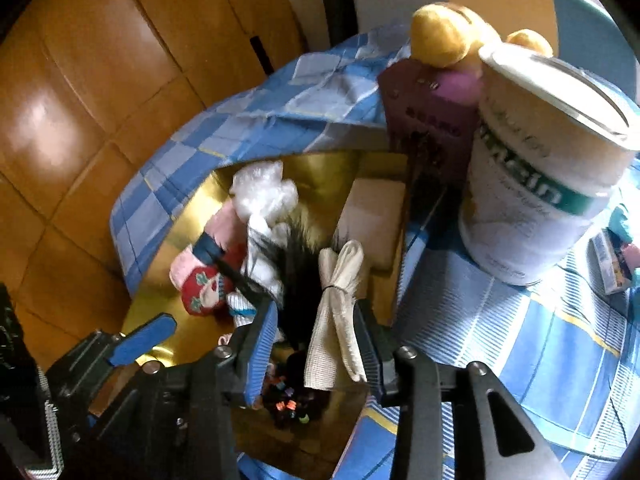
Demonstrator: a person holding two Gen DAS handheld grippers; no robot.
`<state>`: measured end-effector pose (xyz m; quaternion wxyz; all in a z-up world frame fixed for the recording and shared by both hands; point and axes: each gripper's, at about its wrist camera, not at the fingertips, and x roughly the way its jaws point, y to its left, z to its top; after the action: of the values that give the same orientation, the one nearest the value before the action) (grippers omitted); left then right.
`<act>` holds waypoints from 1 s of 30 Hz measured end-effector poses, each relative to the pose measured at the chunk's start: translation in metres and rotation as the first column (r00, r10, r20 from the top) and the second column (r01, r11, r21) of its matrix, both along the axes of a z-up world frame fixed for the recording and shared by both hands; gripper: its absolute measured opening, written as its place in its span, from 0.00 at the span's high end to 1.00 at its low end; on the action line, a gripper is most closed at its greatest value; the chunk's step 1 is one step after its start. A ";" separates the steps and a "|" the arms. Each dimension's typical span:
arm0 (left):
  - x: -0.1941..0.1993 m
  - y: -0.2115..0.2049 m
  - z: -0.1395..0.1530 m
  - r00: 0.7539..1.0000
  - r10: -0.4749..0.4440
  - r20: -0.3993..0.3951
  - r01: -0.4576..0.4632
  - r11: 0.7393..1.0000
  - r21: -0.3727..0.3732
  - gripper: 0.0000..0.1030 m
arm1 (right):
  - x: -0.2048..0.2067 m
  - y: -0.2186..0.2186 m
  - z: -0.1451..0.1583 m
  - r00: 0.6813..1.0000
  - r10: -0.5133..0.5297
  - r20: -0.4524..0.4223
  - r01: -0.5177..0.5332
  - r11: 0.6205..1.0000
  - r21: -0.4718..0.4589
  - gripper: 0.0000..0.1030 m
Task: Organize soft objects
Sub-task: 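Carry the cream cloth onto the gold tray and open the right gripper, then move both tools back toward the remaining items on the bed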
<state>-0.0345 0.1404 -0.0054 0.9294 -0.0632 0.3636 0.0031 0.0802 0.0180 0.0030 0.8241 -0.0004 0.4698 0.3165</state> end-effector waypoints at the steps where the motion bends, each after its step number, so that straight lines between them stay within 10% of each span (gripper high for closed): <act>1: -0.001 0.000 0.001 1.000 0.000 0.004 0.000 1.000 0.002 0.44 | -0.001 -0.006 0.004 1.000 -0.010 0.008 0.009 1.000 0.015 0.62; 20: 0.002 -0.037 0.029 0.991 -0.124 0.047 0.122 0.992 0.045 0.39 | 0.019 -0.160 0.007 0.944 -0.324 0.065 0.328 0.942 -0.068 0.62; 30: 0.012 -0.076 0.045 0.973 -0.224 0.061 0.219 0.972 0.089 0.36 | 0.043 -0.289 -0.008 0.765 -0.630 0.137 0.644 0.751 -0.142 0.62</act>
<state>-0.0230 0.0639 0.0397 0.9379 0.0160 0.3351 -0.0879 0.1235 -0.2708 -0.0051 0.8970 0.0722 0.4351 -0.0276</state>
